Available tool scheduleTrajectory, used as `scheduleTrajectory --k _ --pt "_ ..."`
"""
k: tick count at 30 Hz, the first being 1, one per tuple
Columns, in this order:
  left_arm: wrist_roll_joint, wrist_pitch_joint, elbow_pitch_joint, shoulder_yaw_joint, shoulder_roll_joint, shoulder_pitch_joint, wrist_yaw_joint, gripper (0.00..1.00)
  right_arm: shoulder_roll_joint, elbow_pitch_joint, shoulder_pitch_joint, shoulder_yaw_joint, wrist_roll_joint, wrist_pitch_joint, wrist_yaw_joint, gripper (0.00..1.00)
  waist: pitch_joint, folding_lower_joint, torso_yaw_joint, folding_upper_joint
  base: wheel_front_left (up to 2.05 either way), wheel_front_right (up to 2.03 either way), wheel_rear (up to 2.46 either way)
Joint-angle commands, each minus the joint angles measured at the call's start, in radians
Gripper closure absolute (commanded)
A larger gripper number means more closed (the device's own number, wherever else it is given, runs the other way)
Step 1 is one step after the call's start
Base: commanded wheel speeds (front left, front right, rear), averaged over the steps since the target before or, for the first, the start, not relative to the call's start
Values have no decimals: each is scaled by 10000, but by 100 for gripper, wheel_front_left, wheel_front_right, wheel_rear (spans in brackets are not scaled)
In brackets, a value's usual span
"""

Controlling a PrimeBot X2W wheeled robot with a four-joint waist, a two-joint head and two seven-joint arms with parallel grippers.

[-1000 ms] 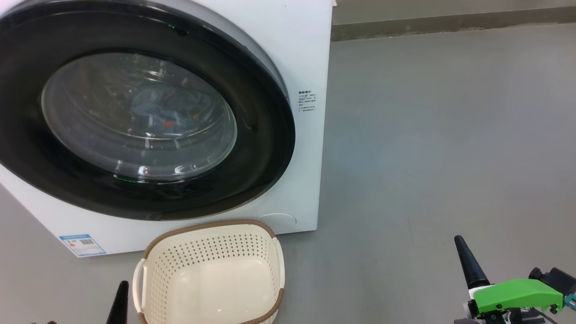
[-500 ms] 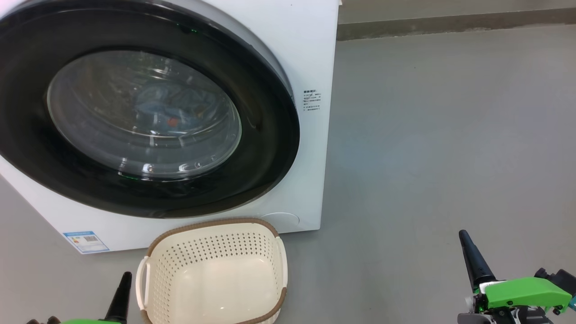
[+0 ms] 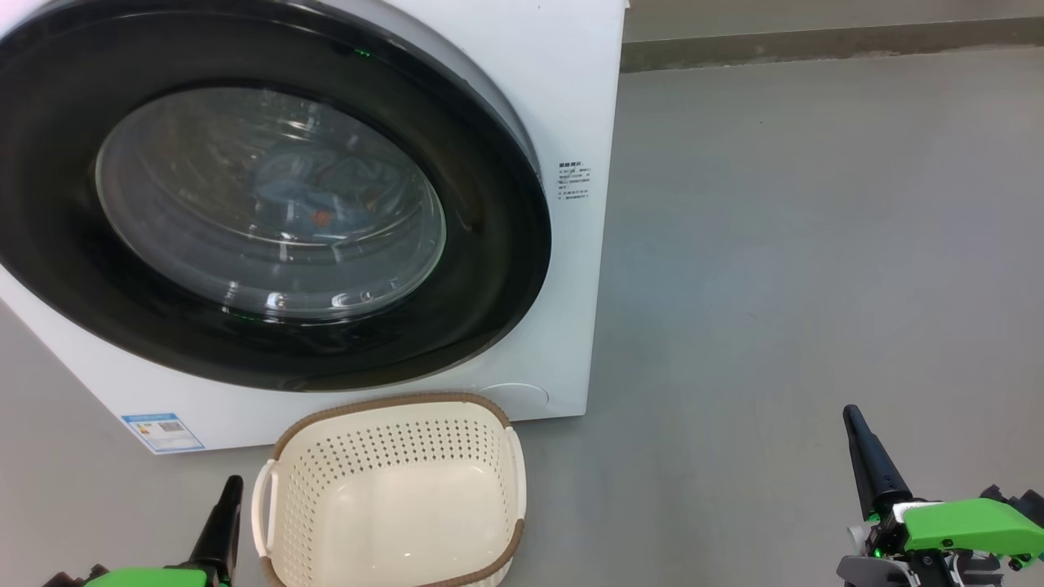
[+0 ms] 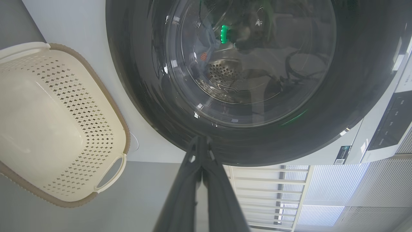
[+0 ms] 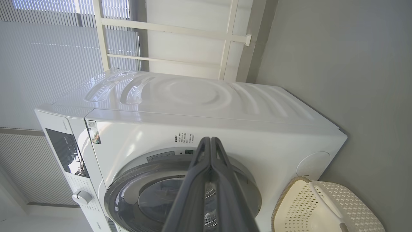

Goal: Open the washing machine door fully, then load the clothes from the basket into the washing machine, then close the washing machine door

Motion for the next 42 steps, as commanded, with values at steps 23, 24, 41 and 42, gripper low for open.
scheduleTrajectory --k 23,24,41,42 --pt "-1161 330 -384 372 122 -605 -29 100 87 -558 -57 -38 951 318 16 100 14 0 79 -1 0 0 0" --pt "-1161 330 -384 372 122 -605 -29 100 87 -558 -57 -38 951 318 16 100 14 0 79 -1 0 0 0" --pt "-1162 329 -384 371 122 -605 -29 100 88 -558 -57 -39 950 320 16 100 14 0 79 -1 0 0 0" --pt "-1162 329 -384 371 122 -605 -29 100 88 -558 -57 -39 950 320 16 100 14 0 79 -1 0 0 0"
